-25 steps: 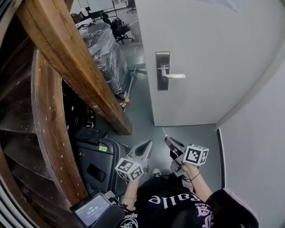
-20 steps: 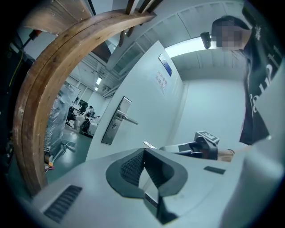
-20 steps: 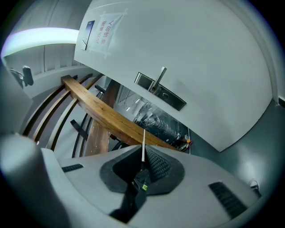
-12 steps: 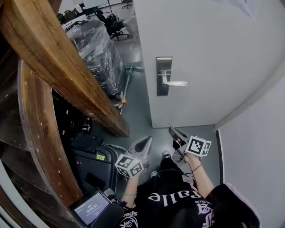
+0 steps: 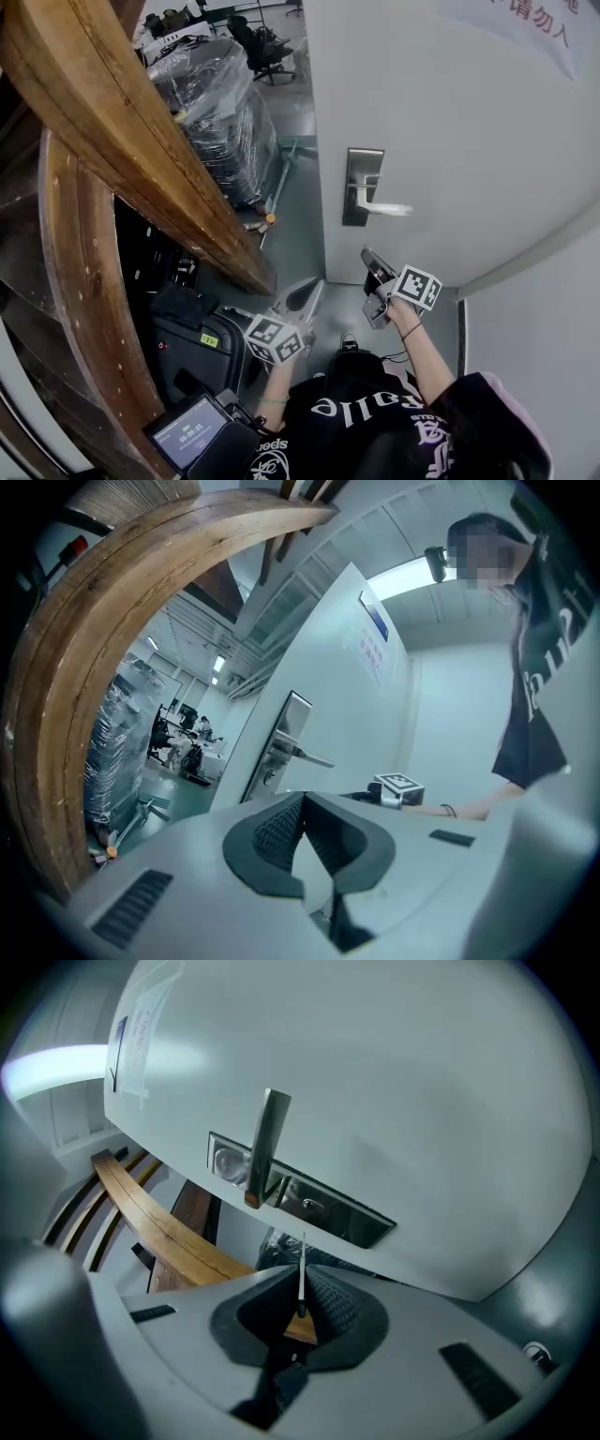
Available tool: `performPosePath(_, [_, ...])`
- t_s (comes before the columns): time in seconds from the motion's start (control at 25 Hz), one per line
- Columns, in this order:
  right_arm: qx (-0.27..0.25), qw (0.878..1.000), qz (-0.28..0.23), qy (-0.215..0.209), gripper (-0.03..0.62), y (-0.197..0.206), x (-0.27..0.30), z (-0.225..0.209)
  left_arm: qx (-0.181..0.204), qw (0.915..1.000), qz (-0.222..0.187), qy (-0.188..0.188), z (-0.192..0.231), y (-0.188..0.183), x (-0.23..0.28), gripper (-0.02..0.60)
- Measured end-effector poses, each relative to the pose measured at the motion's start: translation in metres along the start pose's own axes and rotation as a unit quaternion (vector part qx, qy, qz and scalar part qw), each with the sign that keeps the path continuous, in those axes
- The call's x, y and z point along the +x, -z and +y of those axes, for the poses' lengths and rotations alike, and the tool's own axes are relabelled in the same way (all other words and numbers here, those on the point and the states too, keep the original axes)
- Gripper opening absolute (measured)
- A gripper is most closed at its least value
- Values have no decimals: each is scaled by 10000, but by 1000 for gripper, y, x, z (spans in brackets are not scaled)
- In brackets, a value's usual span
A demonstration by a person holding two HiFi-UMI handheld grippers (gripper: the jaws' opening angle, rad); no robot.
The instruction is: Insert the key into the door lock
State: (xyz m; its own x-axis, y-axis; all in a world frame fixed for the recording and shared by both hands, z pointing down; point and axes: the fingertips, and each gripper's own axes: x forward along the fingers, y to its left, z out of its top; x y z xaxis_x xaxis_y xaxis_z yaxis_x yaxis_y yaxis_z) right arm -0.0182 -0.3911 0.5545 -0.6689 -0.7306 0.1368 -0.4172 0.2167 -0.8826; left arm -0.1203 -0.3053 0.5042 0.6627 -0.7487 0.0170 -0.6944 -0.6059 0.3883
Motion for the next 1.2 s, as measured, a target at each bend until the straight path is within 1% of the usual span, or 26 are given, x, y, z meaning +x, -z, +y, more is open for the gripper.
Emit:
performPosePath(0.2, [15,10000,-29,-40,37,-27,34,-7,4,9999,-7,-132,10,-4,11,5])
performPosePath(0.32, [90,9999,-58,-30,37,-36,47,-9,-11,9997,-12,-232,18,-5,14,5])
performPosePath(0.44, [291,9995,-53,-84,37,-34,50,-9,-18,9996,-12,-289,22,-7,17,5])
performPosePath(0.64, [841,9954,-327,-310,37,-43,44,-5,-43,9993,-13,-368,29,-6,18,5])
performPosePath(0.72, [864,9950,-319,-385,37,-45,47,-5,-72,9992,-9,-404,32,-5,18,5])
performPosePath(0.84, [779,9959,-287,-368,37,-43,49,-7,-101,9992,17,-391,31,-3,19,5])
performPosePath(1.04, [1041,9932,-338,-401,37,-41,53,-6,-106,9994,35,-329,26,0,18,5])
performPosePath(1.2, [1373,9882,-451,-500,37,-43,56,-7,-88,9993,24,-369,27,-1,16,5])
